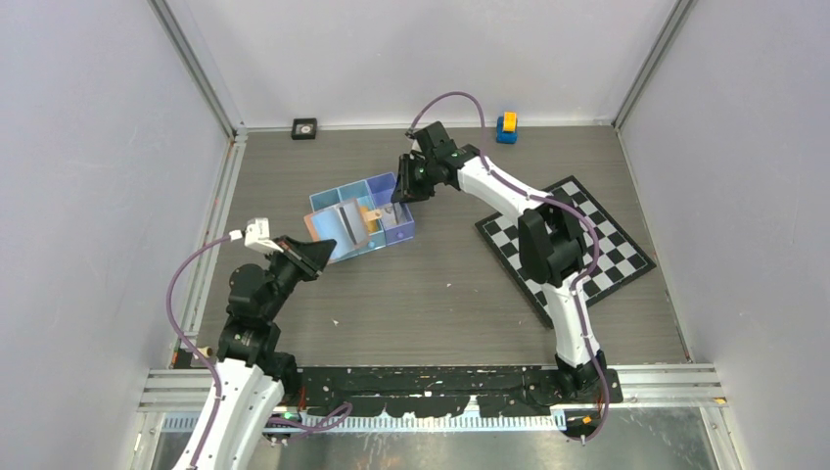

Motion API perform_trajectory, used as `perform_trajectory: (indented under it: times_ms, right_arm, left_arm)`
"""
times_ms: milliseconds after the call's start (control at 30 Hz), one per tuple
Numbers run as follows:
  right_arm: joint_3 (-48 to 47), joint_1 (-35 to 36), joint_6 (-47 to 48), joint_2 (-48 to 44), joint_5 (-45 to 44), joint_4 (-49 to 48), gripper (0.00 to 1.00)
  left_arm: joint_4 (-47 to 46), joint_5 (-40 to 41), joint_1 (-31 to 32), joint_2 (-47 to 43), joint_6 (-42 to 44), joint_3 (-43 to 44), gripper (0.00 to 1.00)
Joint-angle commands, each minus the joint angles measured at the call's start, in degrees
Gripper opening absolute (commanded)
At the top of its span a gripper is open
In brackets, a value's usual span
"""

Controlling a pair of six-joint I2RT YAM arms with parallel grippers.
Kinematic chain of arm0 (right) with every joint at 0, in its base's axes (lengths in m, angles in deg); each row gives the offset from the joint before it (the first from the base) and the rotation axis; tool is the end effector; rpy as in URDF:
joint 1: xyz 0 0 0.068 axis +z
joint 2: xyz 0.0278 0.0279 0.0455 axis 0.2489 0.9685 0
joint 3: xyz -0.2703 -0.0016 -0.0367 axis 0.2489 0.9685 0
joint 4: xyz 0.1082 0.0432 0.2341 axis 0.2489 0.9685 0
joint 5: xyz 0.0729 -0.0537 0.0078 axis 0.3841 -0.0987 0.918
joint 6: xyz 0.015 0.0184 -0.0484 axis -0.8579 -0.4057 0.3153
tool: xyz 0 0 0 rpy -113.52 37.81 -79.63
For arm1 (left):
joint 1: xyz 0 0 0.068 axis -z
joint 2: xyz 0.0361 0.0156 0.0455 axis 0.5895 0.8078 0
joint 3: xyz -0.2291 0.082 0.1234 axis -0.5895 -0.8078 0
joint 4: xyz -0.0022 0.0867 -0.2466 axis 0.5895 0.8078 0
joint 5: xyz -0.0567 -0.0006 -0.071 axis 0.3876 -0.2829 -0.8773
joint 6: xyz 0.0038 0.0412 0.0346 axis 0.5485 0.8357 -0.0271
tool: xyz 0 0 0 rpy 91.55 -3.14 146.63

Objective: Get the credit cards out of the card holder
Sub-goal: Place the credit card in the storage box, then remove the credit card from the card holder.

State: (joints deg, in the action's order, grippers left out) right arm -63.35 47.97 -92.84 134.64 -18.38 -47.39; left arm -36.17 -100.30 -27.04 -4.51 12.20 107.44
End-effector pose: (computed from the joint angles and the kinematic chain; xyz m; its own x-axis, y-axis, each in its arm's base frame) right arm 0.4124 0.2874 0.2322 -0.8744 -0.0402 -0.4835 -0.3304 0.7792 0.5326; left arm 0.1314 -0.0295 0.2552 -0.3147 -0.6582 -0.6839 0.2270 0.6475 -0.7275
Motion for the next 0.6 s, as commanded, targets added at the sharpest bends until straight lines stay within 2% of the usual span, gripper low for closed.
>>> perform_trajectory:
  times_ms: [0,100,200,267,367,400,567]
  right_arm:
    - [0.88,0.09,0.05,-4.82,-0.61,-0.89,0.33]
    - [6.62,0.10,-0.11,-11.51,-1.24,-3.09,0.37]
    - [17.59,0.08,-1.07,-19.88,-2.80,-9.99,0.44]
    - [25.40,0.10,-1.96,-25.50,-4.08,-14.47,0.54]
    - [36.26,0.10,-5.30,-33.51,-5.08,-22.51,0.76]
    - [39.75,0.03,-6.55,-36.05,-5.20,-24.92,0.79]
    - [55.86,0.08,-11.17,-47.70,-9.00,-36.98,0.81]
  left_arm:
    - [-5.37,-2.75,-0.20,0.76,0.22,2.62,0.00]
    - [-7.13,-4.12,-0.20,1.25,0.25,2.37,0.00]
    - [-8.07,-4.39,-0.20,2.38,-0.22,2.64,0.00]
    - [-9.85,-5.76,-0.20,4.14,-1.64,2.71,0.00]
    - [-15.82,-9.39,-0.20,8.56,-7.06,2.98,0.00]
    - [-18.19,-10.87,-0.13,10.52,-8.91,3.42,0.00]
    - [-26.92,-15.13,0.85,19.61,-14.54,5.97,0.00]
